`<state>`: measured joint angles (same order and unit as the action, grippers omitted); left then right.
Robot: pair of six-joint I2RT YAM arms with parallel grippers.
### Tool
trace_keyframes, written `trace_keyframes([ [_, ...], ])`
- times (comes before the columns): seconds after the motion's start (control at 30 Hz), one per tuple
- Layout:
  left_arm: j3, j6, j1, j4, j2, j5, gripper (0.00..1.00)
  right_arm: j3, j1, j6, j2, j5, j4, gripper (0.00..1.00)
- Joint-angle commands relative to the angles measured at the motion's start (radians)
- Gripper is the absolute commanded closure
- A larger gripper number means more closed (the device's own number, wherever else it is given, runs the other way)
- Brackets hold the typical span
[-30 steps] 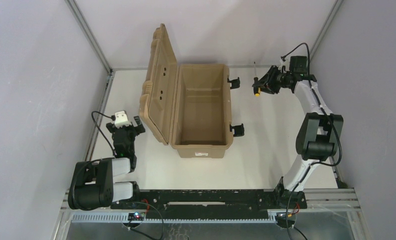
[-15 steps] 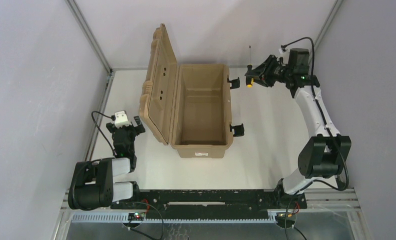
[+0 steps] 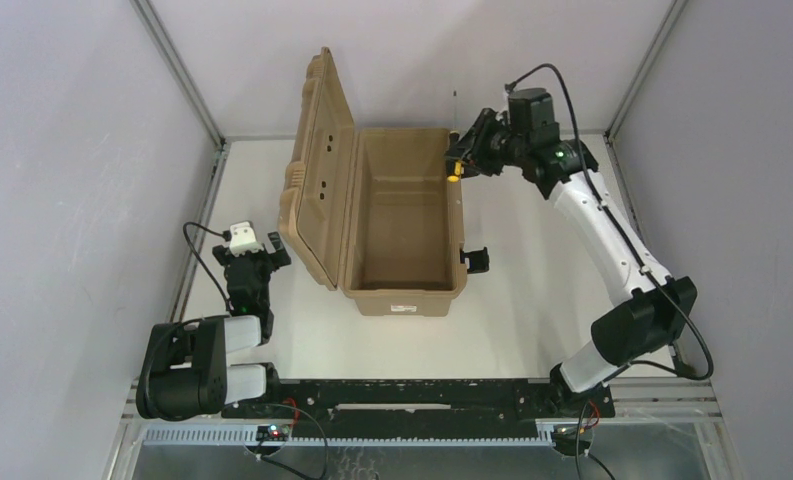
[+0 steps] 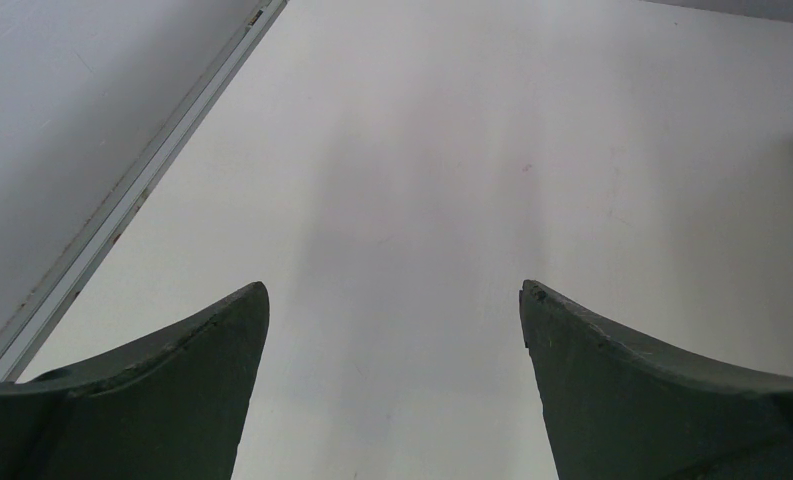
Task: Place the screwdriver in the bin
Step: Place the screwdriver in the bin.
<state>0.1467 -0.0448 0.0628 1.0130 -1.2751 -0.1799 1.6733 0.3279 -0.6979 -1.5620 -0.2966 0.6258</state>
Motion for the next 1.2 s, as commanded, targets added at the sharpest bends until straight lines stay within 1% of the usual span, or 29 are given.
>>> trace_keyframes([
  [0.0,0.045,0.014,0.000,0.039,0.017,-0.002,0.00,0.078,0.109,0.006,-0.035,0.230,0.076,0.70],
  [0.1,0.045,0.014,0.000,0.039,0.017,-0.002,0.00,0.108,0.169,0.005,-0.090,0.318,0.113,0.70],
  [0.3,0.045,0.015,0.000,0.039,0.017,-0.002,0.00,0.144,0.268,-0.007,-0.207,0.439,0.152,0.71],
  [0.53,0.046,0.015,0.000,0.039,0.017,-0.003,0.00,0.200,0.327,-0.018,-0.386,0.519,0.186,0.71],
  [0.87,0.046,0.014,0.000,0.039,0.017,-0.003,0.00,0.200,0.344,-0.006,-0.549,0.514,0.150,0.72],
  [1.17,0.046,0.014,0.001,0.039,0.017,-0.002,0.00,0.146,0.348,-0.005,-0.608,0.490,0.100,0.72],
])
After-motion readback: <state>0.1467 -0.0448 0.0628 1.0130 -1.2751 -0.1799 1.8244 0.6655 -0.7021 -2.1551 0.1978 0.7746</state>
